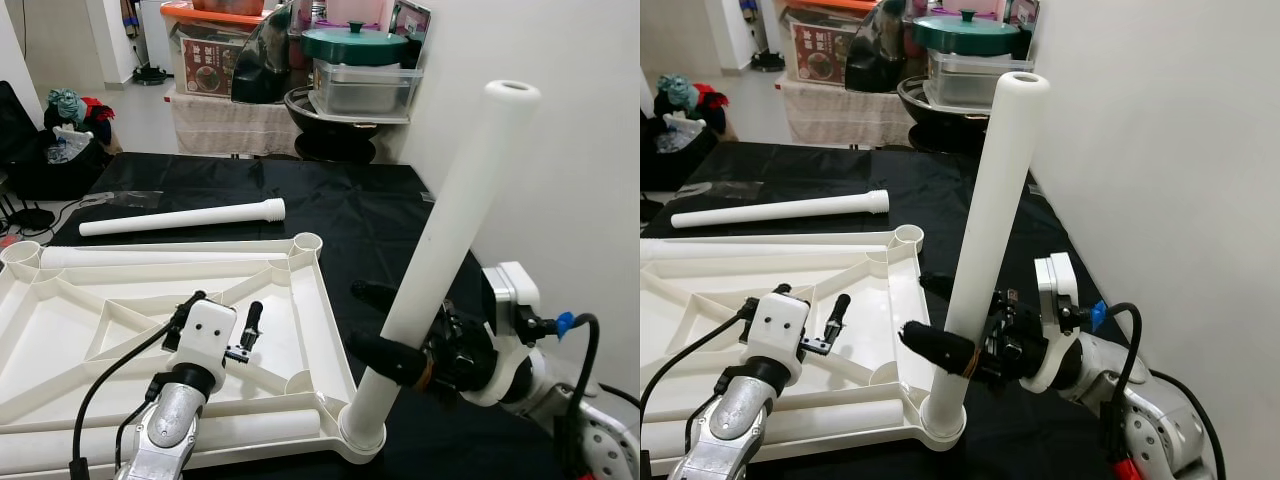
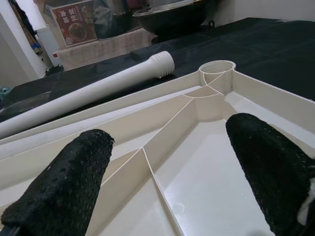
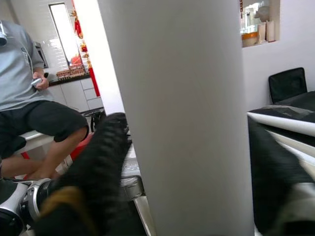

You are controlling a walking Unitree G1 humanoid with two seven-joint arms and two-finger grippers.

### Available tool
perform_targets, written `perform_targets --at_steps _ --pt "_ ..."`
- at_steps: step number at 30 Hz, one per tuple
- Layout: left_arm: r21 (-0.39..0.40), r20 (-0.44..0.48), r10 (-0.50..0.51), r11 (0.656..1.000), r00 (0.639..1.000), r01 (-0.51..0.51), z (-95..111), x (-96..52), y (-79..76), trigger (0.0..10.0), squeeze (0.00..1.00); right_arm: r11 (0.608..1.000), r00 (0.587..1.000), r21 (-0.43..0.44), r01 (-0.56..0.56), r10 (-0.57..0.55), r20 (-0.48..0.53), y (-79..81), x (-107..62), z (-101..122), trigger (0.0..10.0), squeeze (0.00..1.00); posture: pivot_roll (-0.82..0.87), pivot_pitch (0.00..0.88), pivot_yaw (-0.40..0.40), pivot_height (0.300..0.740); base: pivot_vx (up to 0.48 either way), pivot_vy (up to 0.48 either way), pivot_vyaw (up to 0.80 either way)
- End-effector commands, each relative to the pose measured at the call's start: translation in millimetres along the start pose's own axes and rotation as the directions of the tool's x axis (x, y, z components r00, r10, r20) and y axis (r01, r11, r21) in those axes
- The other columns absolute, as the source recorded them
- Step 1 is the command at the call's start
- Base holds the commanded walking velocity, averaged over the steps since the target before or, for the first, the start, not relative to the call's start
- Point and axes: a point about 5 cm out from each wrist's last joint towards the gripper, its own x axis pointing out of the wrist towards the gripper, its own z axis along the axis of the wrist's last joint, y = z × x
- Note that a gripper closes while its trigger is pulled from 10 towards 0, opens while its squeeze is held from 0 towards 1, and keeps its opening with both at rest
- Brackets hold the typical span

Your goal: Building children table

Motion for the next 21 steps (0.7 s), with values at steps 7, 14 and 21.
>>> perform_targets --at_steps 7,14,21 --pt "0.014 -0.008 -0.008 1.000 1.000 0.008 -2.5 -0.7 0.4 10.0 0.00 0.948 0.945 -0.041 0.317 -0.312 0.094 -29.6 2.4 -2.6 0.0 0.00 0.10 0.000 -0.095 0.740 0.000 0.000 0.00" --pt "0.018 -0.010 0.007 1.000 1.000 -0.007 -2.6 0.3 4.0 10.0 0.00 0.754 0.779 -0.218 0.619 -0.625 0.050 -46.4 8.8 -17.3 0.0 0.00 0.10 0.000 -0.088 0.740 0.000 0.000 0.00" --pt "0.023 -0.010 0.006 1.000 1.000 -0.006 -3.4 1.6 4.3 10.0 0.00 0.411 0.391 -0.290 0.864 -0.912 -0.126 -63.9 -8.2 -55.4 0.0 0.00 0.10 0.000 -0.089 0.740 0.000 0.000 0.00"
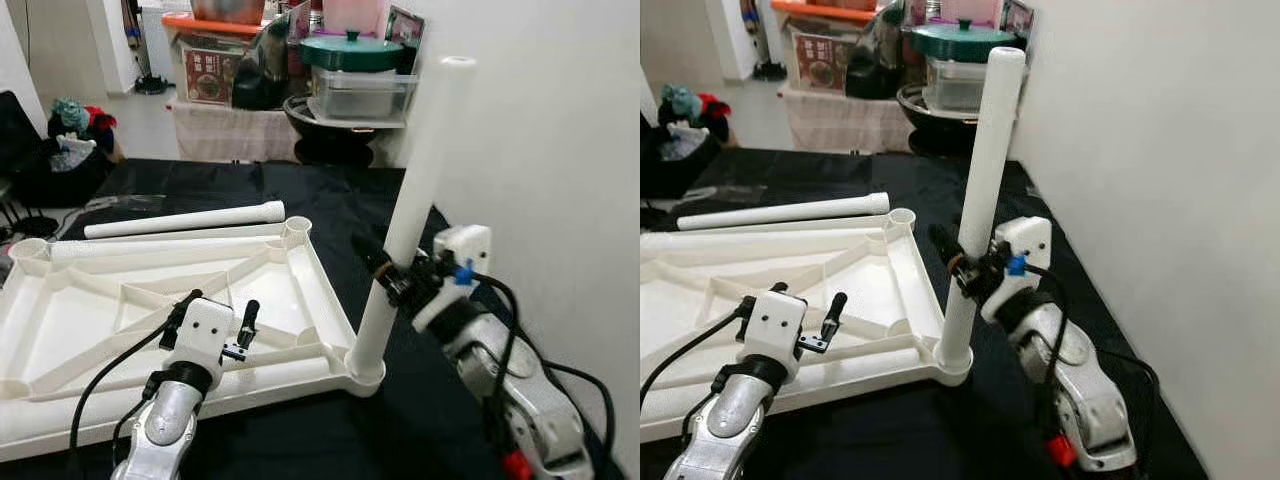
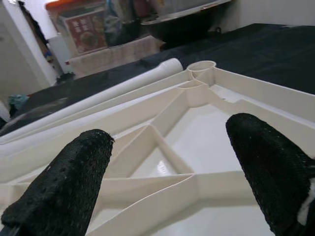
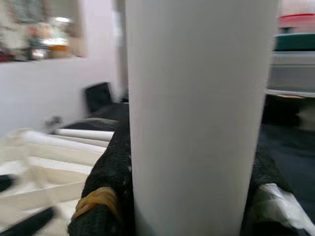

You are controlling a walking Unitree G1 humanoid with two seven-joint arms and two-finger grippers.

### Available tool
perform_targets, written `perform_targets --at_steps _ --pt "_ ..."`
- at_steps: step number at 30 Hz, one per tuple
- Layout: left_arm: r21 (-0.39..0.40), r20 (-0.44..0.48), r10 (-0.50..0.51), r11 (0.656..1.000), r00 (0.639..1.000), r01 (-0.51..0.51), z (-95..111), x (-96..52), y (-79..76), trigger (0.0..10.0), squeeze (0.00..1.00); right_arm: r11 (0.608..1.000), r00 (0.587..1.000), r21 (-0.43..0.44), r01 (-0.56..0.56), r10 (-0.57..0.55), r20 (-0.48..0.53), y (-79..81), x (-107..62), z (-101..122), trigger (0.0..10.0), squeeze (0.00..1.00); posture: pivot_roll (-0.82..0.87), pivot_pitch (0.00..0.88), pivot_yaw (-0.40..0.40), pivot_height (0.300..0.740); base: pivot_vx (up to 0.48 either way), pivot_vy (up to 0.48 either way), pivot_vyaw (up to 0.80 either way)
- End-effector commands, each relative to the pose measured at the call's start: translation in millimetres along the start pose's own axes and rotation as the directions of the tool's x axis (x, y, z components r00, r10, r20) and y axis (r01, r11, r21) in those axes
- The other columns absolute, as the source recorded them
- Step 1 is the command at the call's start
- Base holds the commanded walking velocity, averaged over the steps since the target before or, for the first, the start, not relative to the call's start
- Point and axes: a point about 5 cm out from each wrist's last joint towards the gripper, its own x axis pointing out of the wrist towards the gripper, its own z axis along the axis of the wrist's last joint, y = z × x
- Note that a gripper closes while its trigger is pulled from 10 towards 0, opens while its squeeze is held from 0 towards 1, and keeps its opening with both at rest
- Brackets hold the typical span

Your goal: Building children table

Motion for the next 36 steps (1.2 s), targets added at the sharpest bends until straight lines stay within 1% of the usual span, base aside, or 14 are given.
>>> perform_targets --at_steps 1,5,8,16,17,18,20,22,23,29,30,31,32,36 --pt "0.010 -0.014 0.001 1.000 1.000 -0.001 -4.8 0.4 1.4 10.0 0.00 0.983 0.941 -0.056 0.177 -0.186 -0.283 -14.7 -13.0 -54.0 0.0 0.00 0.09 0.000 -0.063 0.740 0.000 0.000 0.00" --pt "0.014 -0.014 0.003 1.000 1.000 -0.003 -5.2 1.5 2.0 10.0 0.00 0.984 0.937 -0.068 0.162 -0.175 -0.301 -10.0 -14.6 -58.4 0.0 0.00 0.10 0.000 -0.073 0.740 0.000 0.000 0.00" --pt "0.007 -0.008 0.017 1.000 1.000 -0.017 -2.9 3.2 2.1 10.0 0.00 0.965 0.919 -0.099 0.244 -0.263 -0.295 -26.2 -15.3 -54.8 0.0 0.00 0.10 0.000 -0.080 0.740 0.000 0.000 0.00" --pt "0.007 -0.009 0.014 1.000 1.000 -0.014 -3.7 3.3 2.8 10.0 0.00 0.950 0.905 -0.127 0.287 -0.312 -0.291 -31.6 -15.0 -54.3 0.0 0.00 0.10 0.000 -0.086 0.740 0.000 0.000 0.00" --pt "0.007 -0.007 0.010 1.000 1.000 -0.010 -3.5 4.2 2.5 10.0 0.00 0.951 0.909 -0.102 0.291 -0.308 -0.280 -28.8 -13.1 -53.4 1.0 0.00 0.10 0.000 -0.082 0.740 0.000 0.000 0.00" --pt "0.007 -0.006 0.007 1.000 1.000 -0.007 -3.7 4.9 2.6 10.0 0.00 0.989 0.958 0.004 0.148 -0.142 -0.249 -12.0 -10.5 -48.1 10.0 0.00 0.10 0.000 -0.083 0.740 0.000 0.000 0.00" --pt "0.007 -0.006 0.007 1.000 1.000 -0.007 -3.7 4.9 2.6 10.0 0.00 0.989 0.958 0.004 0.148 -0.142 -0.249 -12.0 -10.5 -48.1 10.0 0.00 0.10 0.000 -0.083 0.740 0.000 0.000 0.00" --pt "0.007 -0.005 0.005 1.000 1.000 -0.005 -3.9 6.3 3.1 10.0 0.00 0.991 0.979 0.108 -0.083 0.102 -0.174 10.9 -11.9 -37.7 10.0 0.00 0.10 0.000 -0.084 0.740 0.000 0.000 0.00" --pt "0.006 -0.003 0.005 1.000 1.000 -0.005 -3.6 7.2 2.9 10.0 0.00 0.977 0.969 0.123 -0.173 0.191 -0.155 13.5 -14.9 -33.9 10.0 1.00 0.10 0.000 -0.086 0.740 0.000 0.000 0.00" --pt "0.004 -0.002 0.002 1.000 1.000 -0.002 -3.7 7.3 2.4 10.0 0.00 0.955 0.946 0.093 -0.282 0.293 -0.141 10.7 -19.2 -26.6 10.0 1.00 0.09 0.000 -0.090 0.740 0.000 0.000 0.00" --pt "0.003 -0.003 0.000 1.000 1.000 0.000 -3.9 7.2 2.1 10.0 0.00 0.900 0.889 0.073 -0.429 0.436 -0.138 10.4 -28.8 -19.3 10.0 0.00 0.09 0.000 -0.092 0.740 0.000 0.000 0.00" --pt "0.003 -0.003 -0.002 1.000 1.000 0.002 -3.9 7.2 1.4 10.0 0.00 0.860 0.848 0.068 -0.506 0.510 -0.148 9.6 -35.8 -17.4 10.0 0.00 0.09 0.000 -0.091 0.740 0.000 0.000 0.00" --pt "0.003 -0.003 -0.002 1.000 1.000 0.002 -3.9 7.2 1.4 10.0 0.00 0.860 0.848 0.068 -0.506 0.510 -0.148 9.6 -35.8 -17.4 10.0 0.00 0.09 0.000 -0.091 0.740 0.000 0.000 0.00" --pt "0.003 -0.004 -0.005 1.000 1.000 0.005 -4.2 6.8 0.1 10.0 0.00 0.766 0.754 0.058 -0.640 0.641 -0.146 9.4 -46.1 -11.5 10.0 0.00 0.10 0.000 -0.101 0.740 0.000 0.000 0.00"
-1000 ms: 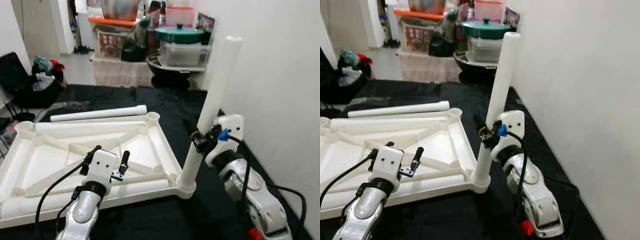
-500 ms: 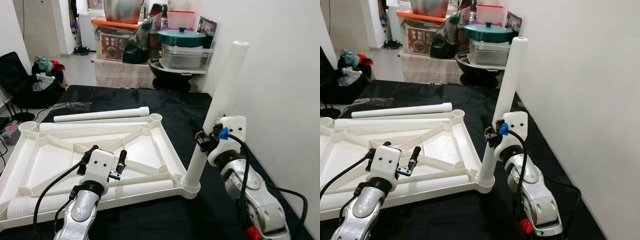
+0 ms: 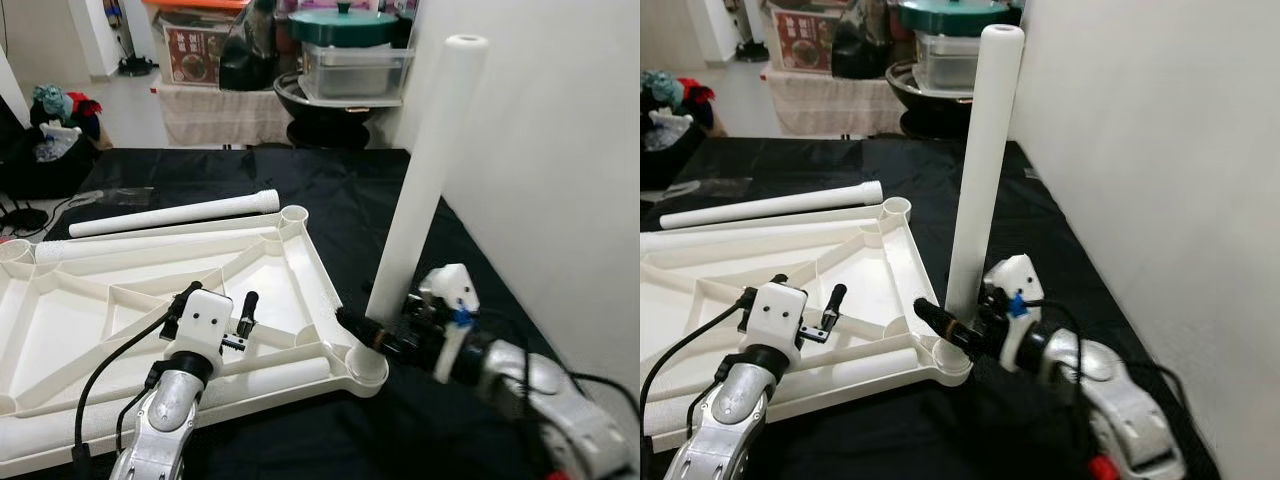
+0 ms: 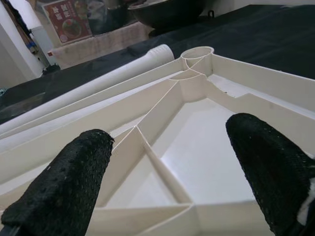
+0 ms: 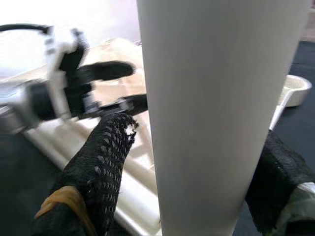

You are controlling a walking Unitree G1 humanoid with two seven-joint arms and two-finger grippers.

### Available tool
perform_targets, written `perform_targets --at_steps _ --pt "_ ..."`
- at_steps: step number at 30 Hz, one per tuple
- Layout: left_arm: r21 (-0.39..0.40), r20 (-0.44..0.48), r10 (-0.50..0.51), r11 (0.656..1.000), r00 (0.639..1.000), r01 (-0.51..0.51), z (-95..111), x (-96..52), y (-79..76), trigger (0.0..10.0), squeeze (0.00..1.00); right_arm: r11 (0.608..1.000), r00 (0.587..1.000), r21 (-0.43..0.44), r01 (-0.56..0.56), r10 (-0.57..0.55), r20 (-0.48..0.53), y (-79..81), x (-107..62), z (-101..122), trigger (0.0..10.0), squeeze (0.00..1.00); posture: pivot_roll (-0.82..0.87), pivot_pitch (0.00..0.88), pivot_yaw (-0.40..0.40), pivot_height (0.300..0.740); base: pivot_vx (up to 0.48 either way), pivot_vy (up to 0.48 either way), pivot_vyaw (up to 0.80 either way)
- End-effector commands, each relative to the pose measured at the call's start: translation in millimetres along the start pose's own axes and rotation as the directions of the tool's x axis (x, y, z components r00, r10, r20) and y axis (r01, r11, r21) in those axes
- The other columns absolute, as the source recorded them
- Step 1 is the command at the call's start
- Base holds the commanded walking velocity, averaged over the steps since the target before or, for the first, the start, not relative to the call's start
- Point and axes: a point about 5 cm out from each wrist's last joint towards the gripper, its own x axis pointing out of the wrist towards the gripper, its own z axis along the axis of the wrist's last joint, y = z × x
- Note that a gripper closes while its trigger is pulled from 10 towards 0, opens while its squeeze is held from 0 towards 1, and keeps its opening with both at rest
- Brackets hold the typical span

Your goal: Building children table

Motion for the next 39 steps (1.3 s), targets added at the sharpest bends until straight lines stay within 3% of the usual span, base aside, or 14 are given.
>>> perform_targets --at_steps 1,19,20,22,23,30,31,32,33,34,36,37,38,39 --pt "-0.003 -0.007 -0.010 1.000 1.000 0.010 -2.3 -1.0 -2.3 10.0 0.00 0.994 0.994 -0.004 -0.109 0.109 0.031 9.5 0.3 4.6 10.0 0.00 0.10 0.000 -0.101 0.740 0.000 0.000 0.00" --pt "0.002 -0.003 -0.008 1.000 1.000 0.008 -0.8 -4.5 -5.0 10.0 0.00 0.961 0.954 -0.015 -0.276 0.276 0.117 18.9 19.3 12.5 10.0 0.00 0.13 0.000 -0.113 0.740 0.000 0.000 0.00" --pt "0.001 -0.003 -0.009 1.000 1.000 0.009 -0.5 -5.3 -6.4 10.0 0.00 0.963 0.955 -0.017 -0.268 0.268 0.127 16.8 23.5 12.5 2.2 0.00 0.13 0.000 -0.116 0.740 0.000 0.000 0.00" --pt "0.001 -0.003 -0.010 1.000 1.000 0.010 -0.2 -5.6 -7.3 10.0 0.00 0.965 0.956 -0.019 -0.262 0.262 0.135 15.1 26.2 12.6 2.2 0.00 0.13 0.000 -0.116 0.740 0.000 0.000 0.00" --pt "0.000 -0.004 -0.011 1.000 1.000 0.011 -0.3 -6.1 -7.6 10.0 0.00 0.967 0.958 -0.015 -0.253 0.252 0.139 13.2 28.2 12.7 0.0 0.00 0.12 0.000 -0.116 0.740 0.000 0.000 0.00" --pt "-0.001 -0.005 -0.009 1.000 1.000 0.009 -0.8 -4.8 -5.8 10.0 0.00 0.988 0.979 -0.001 -0.157 0.155 0.130 1.6 28.2 8.8 0.0 0.00 0.12 0.000 -0.113 0.740 0.000 0.000 0.00" --pt "-0.001 -0.004 -0.008 1.000 1.000 0.008 -0.8 -4.3 -5.6 10.0 0.00 0.993 0.986 0.003 -0.115 0.114 0.124 -2.7 27.5 7.1 0.0 0.00 0.12 0.000 -0.113 0.740 0.000 0.000 0.00" --pt "-0.003 -0.001 -0.004 1.000 1.000 0.004 -0.3 -2.8 -4.8 10.0 0.00 0.991 0.989 0.006 0.135 -0.136 0.050 -23.0 27.4 -0.1 0.0 0.00 0.13 0.000 -0.126 0.740 0.000 0.000 0.00" --pt "-0.003 -0.001 -0.004 1.000 1.000 0.004 -0.3 -2.8 -4.8 10.0 0.00 0.991 0.989 0.006 0.135 -0.136 0.050 -23.0 27.4 -0.1 0.0 0.00 0.13 0.000 -0.126 0.740 0.000 0.000 0.00" --pt "-0.004 -0.001 -0.002 1.000 1.000 0.002 -0.2 -2.2 -4.4 10.0 0.00 0.976 0.976 -0.005 0.216 -0.216 0.026 -29.3 27.1 -2.1 0.0 0.00 0.13 0.000 -0.126 0.740 0.000 0.000 0.00" --pt "-0.004 -0.001 -0.002 1.000 1.000 0.002 0.0 -0.4 -3.8 10.0 0.00 0.858 0.855 -0.030 0.513 -0.514 -0.075 -54.0 22.0 -11.6 0.0 0.00 0.12 0.000 -0.126 0.740 0.000 0.000 0.00" --pt "-0.003 0.000 -0.006 1.000 1.000 0.006 -0.1 -1.1 -4.0 10.0 0.00 0.684 0.684 0.031 0.729 -0.725 -0.073 -68.9 10.0 -12.0 0.0 0.00 0.12 0.000 -0.126 0.740 0.000 0.000 0.00" --pt "-0.003 0.000 -0.006 1.000 1.000 0.006 -0.1 -1.1 -4.0 10.0 0.00 0.684 0.684 0.031 0.729 -0.725 -0.073 -68.9 10.0 -12.0 0.0 0.00 0.12 0.000 -0.126 0.740 0.000 0.000 0.00" --pt "-0.003 -0.001 -0.011 1.000 1.000 0.011 -0.7 -2.2 -4.2 10.0 0.00 0.536 0.544 0.097 0.838 -0.832 -0.104 -74.6 0.1 -16.1 0.0 0.00 0.12 0.000 -0.124 0.740 0.000 0.000 0.00"
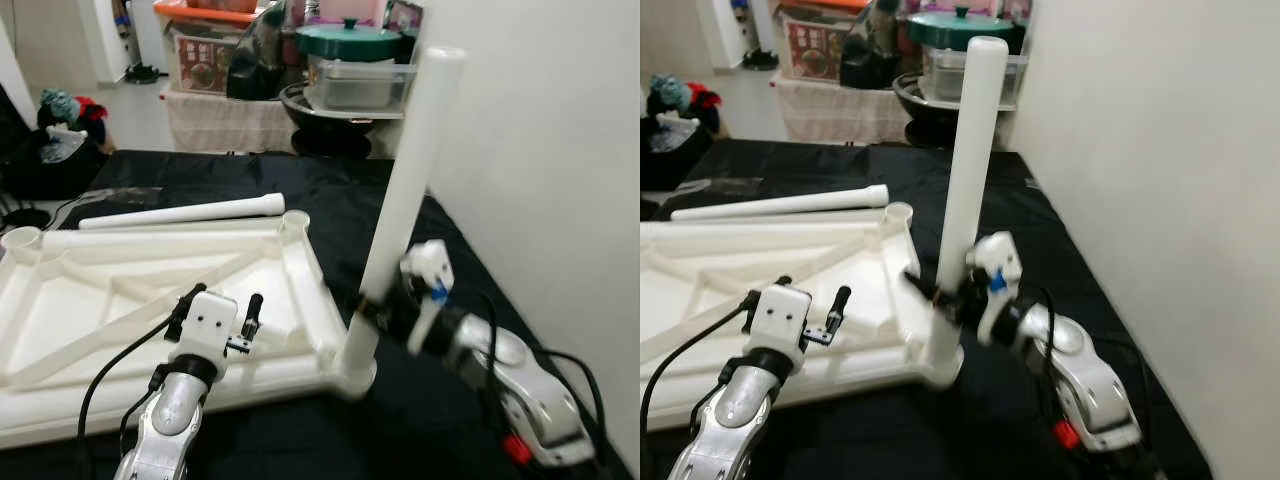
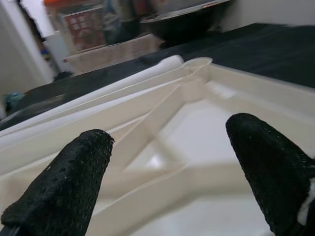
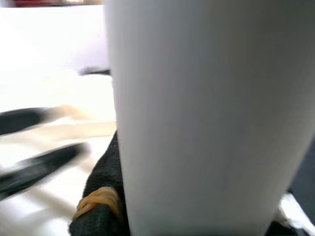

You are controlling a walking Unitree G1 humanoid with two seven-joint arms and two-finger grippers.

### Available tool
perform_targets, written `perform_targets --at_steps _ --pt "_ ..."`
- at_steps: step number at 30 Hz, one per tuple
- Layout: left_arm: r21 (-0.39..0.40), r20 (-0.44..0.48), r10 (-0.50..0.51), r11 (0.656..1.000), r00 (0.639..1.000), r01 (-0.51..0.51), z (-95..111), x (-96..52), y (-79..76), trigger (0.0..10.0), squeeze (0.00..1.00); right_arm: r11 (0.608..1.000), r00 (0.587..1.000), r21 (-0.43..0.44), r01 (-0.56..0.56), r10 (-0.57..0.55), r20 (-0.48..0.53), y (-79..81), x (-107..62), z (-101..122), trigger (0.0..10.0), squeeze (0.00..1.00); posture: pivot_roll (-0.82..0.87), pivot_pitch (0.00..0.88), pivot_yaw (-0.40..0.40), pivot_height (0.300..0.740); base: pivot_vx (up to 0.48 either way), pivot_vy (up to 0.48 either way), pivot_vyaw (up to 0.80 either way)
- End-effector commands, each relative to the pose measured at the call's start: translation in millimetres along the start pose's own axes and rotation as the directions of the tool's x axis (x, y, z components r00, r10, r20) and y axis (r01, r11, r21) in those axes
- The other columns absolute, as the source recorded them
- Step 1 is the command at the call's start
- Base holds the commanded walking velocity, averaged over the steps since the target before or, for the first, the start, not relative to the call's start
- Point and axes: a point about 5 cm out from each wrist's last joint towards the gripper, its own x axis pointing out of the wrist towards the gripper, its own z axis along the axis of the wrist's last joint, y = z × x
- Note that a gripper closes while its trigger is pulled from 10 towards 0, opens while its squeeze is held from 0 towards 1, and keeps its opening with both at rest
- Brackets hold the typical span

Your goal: Building children table

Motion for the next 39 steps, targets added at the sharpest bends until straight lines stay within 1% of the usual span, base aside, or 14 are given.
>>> perform_targets --at_steps 1,6,7,9,10,15,16,21,22,26,29,31,36,39 --pt "0.002 -0.021 -0.011 1.000 1.000 0.011 -6.0 -2.3 -0.7 10.0 0.00 0.880 0.874 0.036 0.474 -0.466 -0.135 -48.8 -19.3 -20.3 0.0 0.00 0.12 0.000 -0.121 0.740 0.000 0.000 0.00" --pt "0.006 -0.027 -0.004 1.000 1.000 0.005 -7.5 -2.8 1.8 10.0 0.00 0.878 0.875 0.062 0.474 -0.462 -0.146 -34.9 -25.4 -23.5 0.0 0.00 0.11 0.000 -0.105 0.740 0.000 0.000 0.00" --pt "0.009 -0.028 -0.006 1.000 1.000 0.006 -7.7 -2.8 1.5 10.0 0.00 0.915 0.910 0.058 0.399 -0.387 -0.149 -21.5 -24.7 -25.3 3.0 0.00 0.11 0.000 -0.101 0.740 0.000 0.000 0.00" --pt "0.011 -0.028 -0.008 1.000 1.000 0.008 -7.7 -2.8 1.0 10.0 0.00 0.942 0.936 0.063 0.329 -0.316 -0.152 -9.8 -22.8 -27.1 3.0 0.00 0.11 0.000 -0.101 0.740 0.000 0.000 0.00" --pt "0.012 -0.027 -0.009 1.000 1.000 0.009 -7.8 -2.4 1.0 10.0 0.00 0.972 0.965 0.061 0.229 -0.218 -0.147 2.7 -19.1 -26.8 10.0 0.00 0.11 0.000 -0.104 0.740 0.000 0.000 0.00" --pt "0.009 -0.027 -0.001 1.000 1.000 0.001 -8.3 -0.3 3.0 10.0 0.00 0.992 0.989 0.067 0.110 -0.103 -0.105 16.5 -12.3 -22.1 10.0 0.00 0.11 0.000 -0.102 0.740 0.000 0.000 0.00" --pt "0.010 -0.027 0.000 1.000 1.000 0.000 -8.5 -0.2 3.5 10.0 0.00 0.994 0.993 0.077 0.084 -0.077 -0.084 14.8 -10.6 -18.3 10.0 1.00 0.12 0.000 -0.108 0.740 0.000 0.000 0.00" --pt "0.011 -0.025 0.000 1.000 1.000 0.000 -8.5 0.0 4.4 10.0 0.00 0.995 0.999 0.103 0.018 -0.013 -0.052 16.9 -8.8 -8.7 10.0 1.00 0.12 0.000 -0.108 0.740 0.000 0.000 0.00" --pt "0.012 -0.023 0.001 1.000 1.000 0.000 -8.2 0.8 5.0 10.0 0.00 0.991 0.996 0.102 -0.085 0.085 0.002 22.2 -10.8 2.4 10.0 0.00 0.12 0.000 -0.101 0.740 0.000 0.000 0.00" --pt "0.012 -0.022 -0.002 1.000 1.000 0.002 -8.1 0.9 4.2 10.0 0.00 0.969 0.972 0.093 -0.231 0.226 0.061 28.4 -17.3 13.4 10.0 0.00 0.11 0.000 -0.101 0.740 0.000 0.000 0.00" --pt "0.014 -0.021 -0.001 1.000 1.000 0.002 -7.3 0.7 3.2 10.0 0.00 0.829 0.824 0.039 -0.558 0.548 0.146 36.9 -42.5 29.2 10.0 0.00 0.13 0.000 -0.106 0.740 0.000 0.000 0.00" --pt "0.014 -0.021 -0.001 1.000 1.000 0.002 -7.3 0.7 3.2 10.0 0.00 0.829 0.824 0.039 -0.558 0.548 0.146 36.9 -42.5 29.2 10.0 0.00 0.13 0.000 -0.106 0.740 0.000 0.000 0.00" --pt "0.020 -0.021 0.002 1.000 1.000 -0.001 -6.9 -1.5 3.2 10.0 0.00 0.649 0.637 0.001 -0.760 0.746 0.195 45.9 -60.7 40.2 10.0 0.00 0.14 0.000 -0.114 0.740 0.000 0.000 0.00" --pt "0.022 -0.021 0.004 1.000 1.000 -0.004 -7.2 -2.4 3.5 10.0 0.00 0.625 0.613 0.007 -0.781 0.764 0.200 46.8 -61.4 39.0 9.5 0.00 0.14 0.000 -0.116 0.740 0.000 0.000 0.00"
